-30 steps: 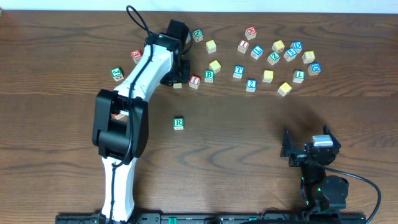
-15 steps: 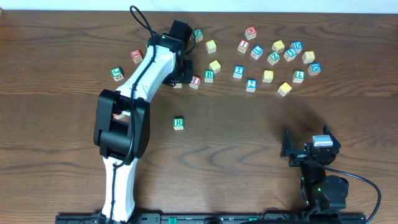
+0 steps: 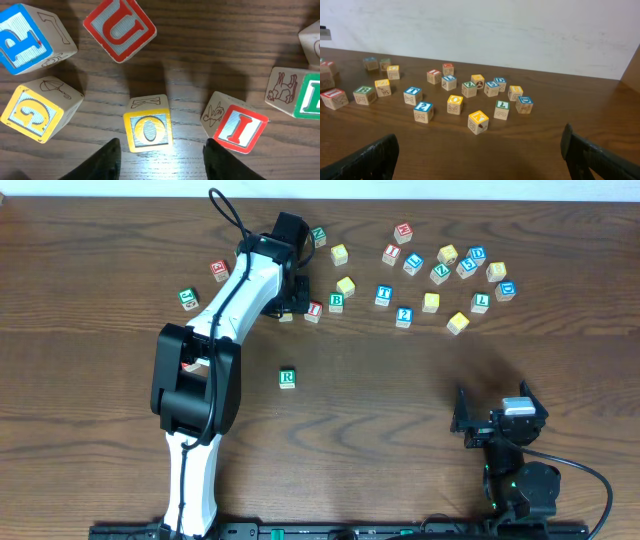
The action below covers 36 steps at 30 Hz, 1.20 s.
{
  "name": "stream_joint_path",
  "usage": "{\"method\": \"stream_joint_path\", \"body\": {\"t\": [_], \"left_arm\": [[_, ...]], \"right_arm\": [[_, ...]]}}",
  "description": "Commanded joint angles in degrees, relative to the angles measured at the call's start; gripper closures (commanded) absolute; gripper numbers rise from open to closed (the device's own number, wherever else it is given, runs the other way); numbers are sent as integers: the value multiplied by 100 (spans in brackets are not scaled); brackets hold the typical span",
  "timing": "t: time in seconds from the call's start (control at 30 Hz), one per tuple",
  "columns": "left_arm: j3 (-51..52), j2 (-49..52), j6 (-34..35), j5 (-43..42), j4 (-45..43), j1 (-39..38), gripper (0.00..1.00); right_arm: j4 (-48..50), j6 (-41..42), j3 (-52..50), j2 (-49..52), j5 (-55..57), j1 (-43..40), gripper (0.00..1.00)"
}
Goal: Spell out ROBOT
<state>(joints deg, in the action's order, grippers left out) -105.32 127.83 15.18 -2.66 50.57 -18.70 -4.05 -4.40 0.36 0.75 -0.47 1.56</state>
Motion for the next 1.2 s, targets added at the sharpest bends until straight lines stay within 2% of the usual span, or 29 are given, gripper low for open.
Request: {"method": "stream_joint_path", "body": {"t": [0.0, 0.13, 1.17], "left_arm": [[-129, 68, 4, 79, -7, -2, 46], [-48, 72, 4, 339, -74, -2, 46], [247, 345, 9, 330, -350, 2, 46]], "right_arm": [[-24, 70, -4, -2, -31, -39, 1], [-24, 70, -4, -2, -33, -39, 1], [-26, 70, -4, -2, -31, -39, 1]]}}
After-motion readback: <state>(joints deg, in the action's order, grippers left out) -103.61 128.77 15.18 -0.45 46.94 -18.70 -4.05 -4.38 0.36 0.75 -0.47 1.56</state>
